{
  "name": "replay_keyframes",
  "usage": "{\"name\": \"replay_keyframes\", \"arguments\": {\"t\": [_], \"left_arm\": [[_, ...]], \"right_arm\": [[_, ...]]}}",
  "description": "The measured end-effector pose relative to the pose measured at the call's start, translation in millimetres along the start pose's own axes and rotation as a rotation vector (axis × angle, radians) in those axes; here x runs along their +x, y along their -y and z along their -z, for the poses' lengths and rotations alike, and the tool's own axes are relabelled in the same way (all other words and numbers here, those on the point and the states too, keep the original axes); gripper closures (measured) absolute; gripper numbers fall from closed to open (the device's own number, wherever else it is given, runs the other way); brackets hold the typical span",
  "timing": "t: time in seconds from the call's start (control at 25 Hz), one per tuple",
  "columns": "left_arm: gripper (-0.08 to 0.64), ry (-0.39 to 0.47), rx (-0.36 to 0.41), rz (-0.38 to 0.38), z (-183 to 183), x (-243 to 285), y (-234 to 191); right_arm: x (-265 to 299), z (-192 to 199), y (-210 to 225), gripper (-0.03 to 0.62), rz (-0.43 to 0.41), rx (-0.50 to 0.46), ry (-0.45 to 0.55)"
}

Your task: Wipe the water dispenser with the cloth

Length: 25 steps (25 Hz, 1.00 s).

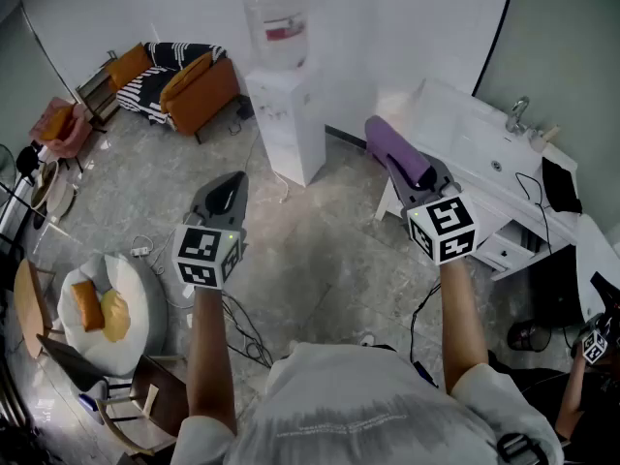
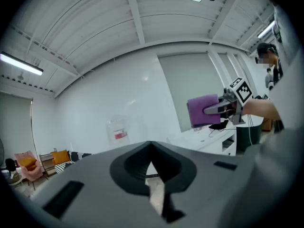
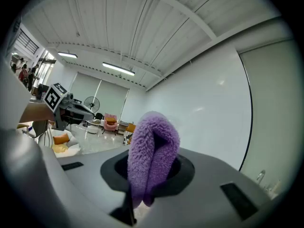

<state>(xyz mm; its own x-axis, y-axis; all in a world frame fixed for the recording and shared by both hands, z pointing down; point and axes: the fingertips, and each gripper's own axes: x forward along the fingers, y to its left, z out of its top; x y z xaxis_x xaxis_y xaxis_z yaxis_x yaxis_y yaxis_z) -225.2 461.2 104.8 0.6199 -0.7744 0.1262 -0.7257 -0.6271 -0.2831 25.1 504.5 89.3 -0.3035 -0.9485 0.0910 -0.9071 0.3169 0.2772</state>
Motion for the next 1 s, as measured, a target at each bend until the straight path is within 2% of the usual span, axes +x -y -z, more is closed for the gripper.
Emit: {"name": "replay_keyframes", "arguments": {"t": [0.4, 0.6, 0.68, 1.0], "left_arm": [[0.548, -0.020, -0.003, -0.030, -4.8, 22.2, 45.3], [0.548, -0.037, -0.018, -0.067, -4.4, 33.4, 64.3], [0.548, -0.044, -0.022, -0.077, -4.5, 38.8, 69.1], [0.548, -0.054, -0.030, -0.100, -1.1, 78.1, 47.7]], "right_arm": [[-17.0, 16.4, 43.4, 0.528, -0.027, 0.023, 0.038], [-16.1, 24.2, 63.1, 0.528, -0.125, 0.144, 0.065], [-14.0, 29.2, 74.4, 0.528, -0.140, 0.152, 0.060], [24.7, 46.8, 104.9, 0.529, -0.127, 0.122, 0.022]]}}
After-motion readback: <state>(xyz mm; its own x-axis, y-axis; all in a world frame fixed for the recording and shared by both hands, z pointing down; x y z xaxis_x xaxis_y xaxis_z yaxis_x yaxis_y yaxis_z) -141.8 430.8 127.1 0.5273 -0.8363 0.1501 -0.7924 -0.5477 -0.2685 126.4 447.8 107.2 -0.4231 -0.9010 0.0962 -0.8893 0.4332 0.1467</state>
